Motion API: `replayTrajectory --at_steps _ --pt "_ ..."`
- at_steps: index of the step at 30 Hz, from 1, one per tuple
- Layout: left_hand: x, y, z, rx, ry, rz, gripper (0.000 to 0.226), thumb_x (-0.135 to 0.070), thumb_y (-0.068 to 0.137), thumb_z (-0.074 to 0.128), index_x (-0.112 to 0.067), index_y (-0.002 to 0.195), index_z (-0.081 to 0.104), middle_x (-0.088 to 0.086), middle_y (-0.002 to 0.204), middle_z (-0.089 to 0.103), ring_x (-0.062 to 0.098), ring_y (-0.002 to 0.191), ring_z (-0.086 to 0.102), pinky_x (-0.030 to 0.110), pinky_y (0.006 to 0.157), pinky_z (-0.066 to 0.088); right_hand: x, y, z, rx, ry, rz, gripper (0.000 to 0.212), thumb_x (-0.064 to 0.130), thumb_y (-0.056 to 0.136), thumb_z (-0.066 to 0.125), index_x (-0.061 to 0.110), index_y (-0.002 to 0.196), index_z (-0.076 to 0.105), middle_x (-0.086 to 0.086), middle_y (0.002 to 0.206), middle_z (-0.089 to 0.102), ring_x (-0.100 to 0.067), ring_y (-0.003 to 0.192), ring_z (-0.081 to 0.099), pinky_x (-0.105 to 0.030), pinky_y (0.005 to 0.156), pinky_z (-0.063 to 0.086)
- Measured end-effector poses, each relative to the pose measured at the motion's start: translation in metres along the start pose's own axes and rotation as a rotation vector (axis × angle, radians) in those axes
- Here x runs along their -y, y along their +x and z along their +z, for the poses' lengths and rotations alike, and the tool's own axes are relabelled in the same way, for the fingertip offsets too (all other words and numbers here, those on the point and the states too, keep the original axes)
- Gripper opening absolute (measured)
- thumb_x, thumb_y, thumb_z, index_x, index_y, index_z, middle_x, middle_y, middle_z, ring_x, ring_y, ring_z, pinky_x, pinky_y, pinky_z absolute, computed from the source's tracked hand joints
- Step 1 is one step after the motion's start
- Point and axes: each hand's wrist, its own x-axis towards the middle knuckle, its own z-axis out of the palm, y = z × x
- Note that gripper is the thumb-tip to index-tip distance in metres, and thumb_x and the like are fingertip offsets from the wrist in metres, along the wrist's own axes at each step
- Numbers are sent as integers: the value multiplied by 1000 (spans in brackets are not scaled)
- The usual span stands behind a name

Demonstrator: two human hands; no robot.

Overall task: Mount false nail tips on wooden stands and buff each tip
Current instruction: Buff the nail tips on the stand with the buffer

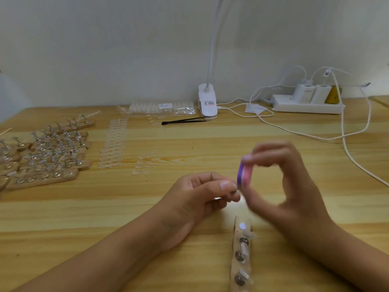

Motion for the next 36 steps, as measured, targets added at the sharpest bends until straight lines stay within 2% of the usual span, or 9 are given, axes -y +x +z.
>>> replayTrajectory --at_steps 2,6,11,15,19,23,28,32,36 --pt "0 1 -1 -12 -4 -5 20 -35 60 73 -20 73 77 -2 73 70 5 75 64 17 76 52 -5 5 -7 -60 54 115 31 27 78 66 25 107 54 3 109 56 -17 102 56 -40 87 45" --pt "1 1 -2 -2 -17 -6 20 -35 62 72 -19 72 75 -3 73 68 6 72 63 23 78 50 3 -5 -5 69 -21 -130 34 25 79 70 24 110 55 5 111 53 -21 105 56 -39 86 44" --pt "1 1 -1 -18 -21 -21 21 -35 59 74 -19 73 78 -2 72 71 5 73 66 16 74 52 -6 4 -9 -48 104 192 31 30 79 65 24 108 57 3 110 57 -18 104 57 -44 87 45" --pt "1 2 -2 0 -42 1 19 -35 62 73 -18 71 74 -2 72 66 7 70 61 20 72 52 7 -6 1 71 41 -96 34 21 79 71 24 111 58 4 113 55 -22 105 58 -40 87 45" --pt "1 2 -1 -21 -38 -17 21 -34 60 73 -17 72 77 -2 72 70 5 73 65 17 73 53 -7 3 -2 -61 141 248 32 28 78 70 29 108 57 5 110 58 -16 101 56 -40 87 45" --pt "1 2 -2 -24 -49 -5 17 -36 64 71 -19 68 72 -4 69 66 5 68 61 18 68 52 5 -7 3 40 48 -54 33 21 79 70 24 110 58 -1 111 55 -23 107 57 -36 90 43" --pt "0 3 -2 -32 -61 -21 20 -34 61 72 -17 71 76 -2 71 68 6 72 64 17 73 53 -3 1 -1 -37 104 185 29 29 79 65 26 107 57 9 108 56 -17 100 56 -33 86 44" --pt "1 1 -3 -11 -52 -5 17 -35 63 72 -19 69 73 -4 69 66 5 68 62 18 70 52 8 -7 3 49 53 -84 33 23 80 69 24 111 58 2 111 55 -21 105 56 -38 89 43" --pt "1 2 -2 -16 -31 -15 19 -34 61 72 -18 71 76 -3 72 70 5 73 65 17 76 52 -4 0 0 -64 182 290 27 32 81 68 28 107 61 9 107 60 -16 99 57 -41 89 45"
